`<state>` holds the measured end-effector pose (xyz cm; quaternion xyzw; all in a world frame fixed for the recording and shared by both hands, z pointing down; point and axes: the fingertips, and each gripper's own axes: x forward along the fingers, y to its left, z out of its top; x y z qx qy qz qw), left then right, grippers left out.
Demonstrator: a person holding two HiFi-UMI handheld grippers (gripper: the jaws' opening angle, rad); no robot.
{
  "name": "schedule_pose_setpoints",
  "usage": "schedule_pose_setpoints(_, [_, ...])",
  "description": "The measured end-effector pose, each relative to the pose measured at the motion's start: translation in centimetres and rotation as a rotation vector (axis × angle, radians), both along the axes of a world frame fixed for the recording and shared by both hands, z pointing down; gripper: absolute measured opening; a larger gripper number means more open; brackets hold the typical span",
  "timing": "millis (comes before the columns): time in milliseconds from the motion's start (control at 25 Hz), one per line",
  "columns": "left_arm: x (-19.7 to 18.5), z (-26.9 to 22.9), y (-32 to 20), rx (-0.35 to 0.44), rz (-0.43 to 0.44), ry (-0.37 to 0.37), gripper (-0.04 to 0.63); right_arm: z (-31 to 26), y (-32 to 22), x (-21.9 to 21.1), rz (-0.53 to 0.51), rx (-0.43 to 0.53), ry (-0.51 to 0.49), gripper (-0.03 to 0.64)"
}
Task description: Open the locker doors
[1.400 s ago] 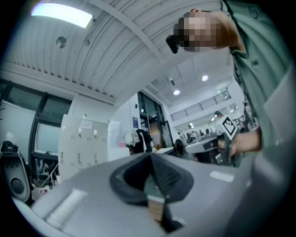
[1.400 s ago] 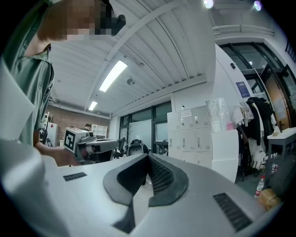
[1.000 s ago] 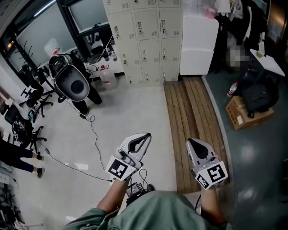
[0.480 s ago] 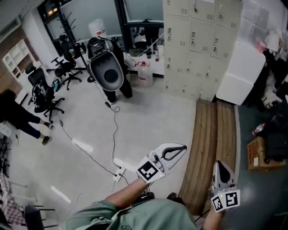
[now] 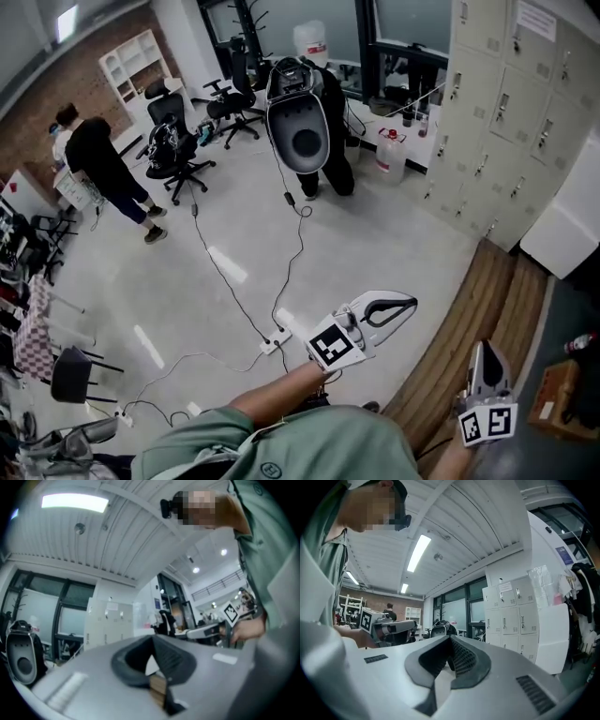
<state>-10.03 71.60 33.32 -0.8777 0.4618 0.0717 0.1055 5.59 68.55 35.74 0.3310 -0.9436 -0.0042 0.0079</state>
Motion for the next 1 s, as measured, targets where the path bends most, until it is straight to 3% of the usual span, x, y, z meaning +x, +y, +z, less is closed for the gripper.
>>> schedule_pose_setpoints(360, [1.0,-0.8,-3.9,-0.014,-0.045,0.010,0.000,-0.1,-3.7,1.1,-0.042,-0.009,-0.010,0.003])
schedule_pose_setpoints(760, [2.1,0.1,-12.4,-0.021,0.072,-0.015,0.000,0.7,-9.9,2.8,0.082,-0.023,0.011,0.003])
schedule_pose_setpoints(1000, [0.0,-0.3,-17.0,-0.003,0.152,-0.003,0.000,0.4,-13.9,0.6,0.153,-0.011,0.031,0.002])
